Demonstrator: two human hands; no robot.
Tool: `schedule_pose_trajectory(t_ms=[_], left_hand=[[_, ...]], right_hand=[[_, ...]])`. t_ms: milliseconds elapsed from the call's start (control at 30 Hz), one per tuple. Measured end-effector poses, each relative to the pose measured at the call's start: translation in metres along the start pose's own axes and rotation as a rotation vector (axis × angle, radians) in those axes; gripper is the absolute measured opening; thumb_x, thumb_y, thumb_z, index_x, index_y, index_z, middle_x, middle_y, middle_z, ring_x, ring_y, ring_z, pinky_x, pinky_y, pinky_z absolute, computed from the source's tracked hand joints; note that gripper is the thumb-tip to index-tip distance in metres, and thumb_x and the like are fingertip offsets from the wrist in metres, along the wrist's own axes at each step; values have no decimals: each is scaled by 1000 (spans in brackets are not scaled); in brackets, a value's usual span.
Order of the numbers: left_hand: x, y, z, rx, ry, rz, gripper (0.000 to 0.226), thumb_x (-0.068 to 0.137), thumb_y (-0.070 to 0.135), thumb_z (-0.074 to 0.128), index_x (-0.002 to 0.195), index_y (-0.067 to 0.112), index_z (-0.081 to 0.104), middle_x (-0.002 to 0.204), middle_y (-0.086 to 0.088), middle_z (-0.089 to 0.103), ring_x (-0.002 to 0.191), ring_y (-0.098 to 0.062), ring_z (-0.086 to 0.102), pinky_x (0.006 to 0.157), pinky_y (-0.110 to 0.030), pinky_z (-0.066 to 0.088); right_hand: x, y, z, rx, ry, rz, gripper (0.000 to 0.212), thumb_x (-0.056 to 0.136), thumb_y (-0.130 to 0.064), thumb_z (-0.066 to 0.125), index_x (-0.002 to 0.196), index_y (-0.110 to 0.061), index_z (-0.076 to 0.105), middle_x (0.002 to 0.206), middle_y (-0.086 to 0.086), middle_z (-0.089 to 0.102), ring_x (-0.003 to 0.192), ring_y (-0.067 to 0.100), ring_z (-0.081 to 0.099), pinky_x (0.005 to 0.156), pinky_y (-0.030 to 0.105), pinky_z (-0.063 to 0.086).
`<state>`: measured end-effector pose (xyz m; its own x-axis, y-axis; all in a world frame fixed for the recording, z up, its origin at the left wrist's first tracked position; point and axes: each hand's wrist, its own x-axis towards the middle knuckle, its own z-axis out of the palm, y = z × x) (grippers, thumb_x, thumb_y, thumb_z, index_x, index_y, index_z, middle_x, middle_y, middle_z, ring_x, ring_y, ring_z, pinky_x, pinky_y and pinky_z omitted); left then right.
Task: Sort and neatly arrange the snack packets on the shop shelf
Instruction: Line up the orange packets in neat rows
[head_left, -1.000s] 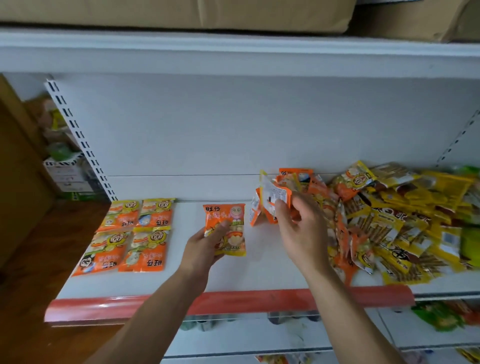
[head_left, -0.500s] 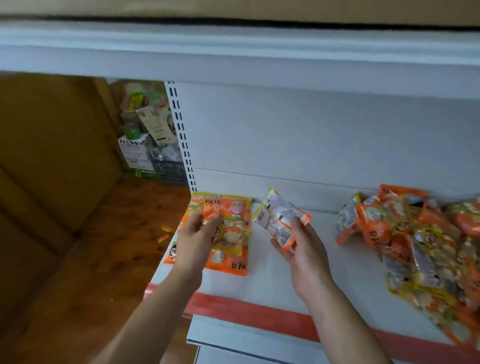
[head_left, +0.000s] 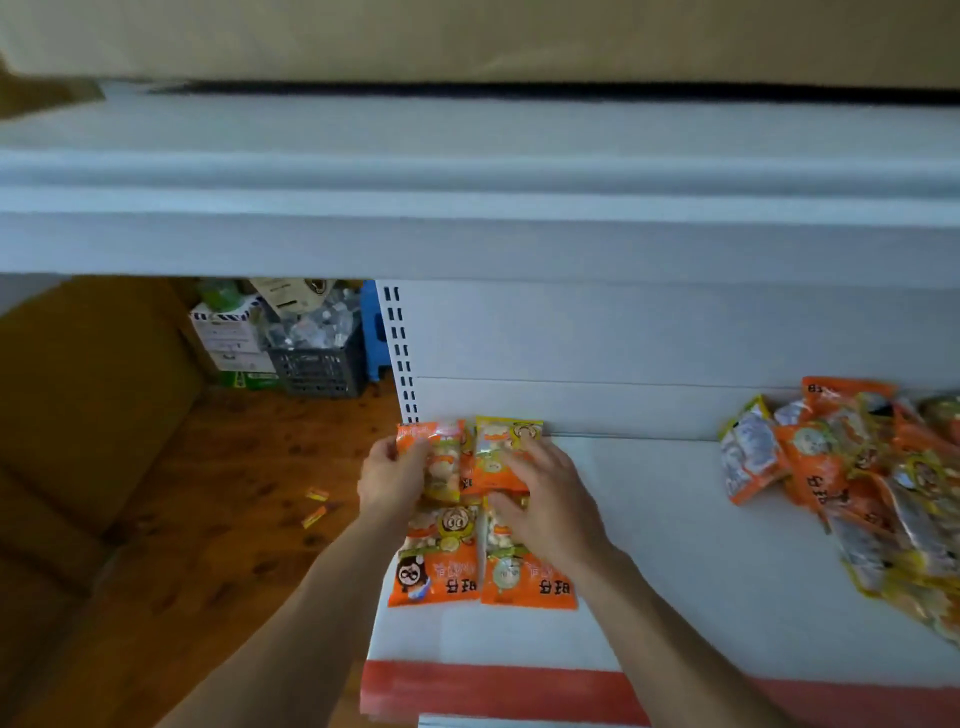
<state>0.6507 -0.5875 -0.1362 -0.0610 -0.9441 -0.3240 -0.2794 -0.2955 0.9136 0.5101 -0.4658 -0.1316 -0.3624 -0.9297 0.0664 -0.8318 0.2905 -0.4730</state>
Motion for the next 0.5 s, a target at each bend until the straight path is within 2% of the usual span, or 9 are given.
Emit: schedule_pose_trajectory(t_ms=[67,133,200,233,300,333,433,500], left_hand=[[5,-6,-4,58,-40,26,60,91,45,62,144,24,41,130,-4,57,104,-22,62,82,-43,57],[7,-8,-7,66,-93,51,65,93,46,59,149,30,31,137,-1,52,92,-13,63,65,-33,58],[4,-8,-8,52,-159,64,56,94,46,57,144,42,32,121,8,60,75,-4,62,52,-22,51],[3,-9,-9,54,-185,70,47,94,45,57,136,52,36,108,16,62,69,-1,63,47,-18,48],[0,-6,-9,51,-237,65,38,94,44,57,119,65,36,93,26,58,68,2,61,44,-13,43],[-1,-4,-8,45,-273,56,40,95,44,56,121,64,34,97,24,58,74,1,59,46,-15,43],[3,-2,-5,66,-363,59,59,97,43,53,145,50,20,102,18,56,82,-3,58,47,-17,45],[6,0,-5,76,-396,56,60,97,41,54,147,45,21,104,15,57,86,-10,62,55,-23,51]], right_hand=[[-2,0,1,7,39,-2,57,92,-53,55,145,-34,43,158,-5,29,147,17,19,116,36,24],[2,-4,-1,15,163,-20,48,95,-48,53,139,-31,52,154,-3,38,144,18,27,114,35,27],[6,-7,0,-18,185,-26,43,98,-41,50,139,-28,52,153,-3,39,144,18,27,114,33,27],[8,-8,2,-32,163,-23,43,100,-39,49,141,-28,51,154,-3,37,145,18,26,114,32,26],[9,-10,6,-47,109,-8,43,100,-38,47,142,-29,49,156,-5,35,145,16,23,114,32,26],[10,-11,7,-42,97,2,42,100,-38,48,142,-30,50,156,-6,35,145,16,22,114,33,26],[11,-13,6,-22,91,31,41,99,-38,51,140,-31,51,155,-8,35,145,14,22,114,34,27],[13,-13,3,-36,77,38,41,98,-37,53,139,-32,52,154,-8,36,144,14,23,114,35,27]])
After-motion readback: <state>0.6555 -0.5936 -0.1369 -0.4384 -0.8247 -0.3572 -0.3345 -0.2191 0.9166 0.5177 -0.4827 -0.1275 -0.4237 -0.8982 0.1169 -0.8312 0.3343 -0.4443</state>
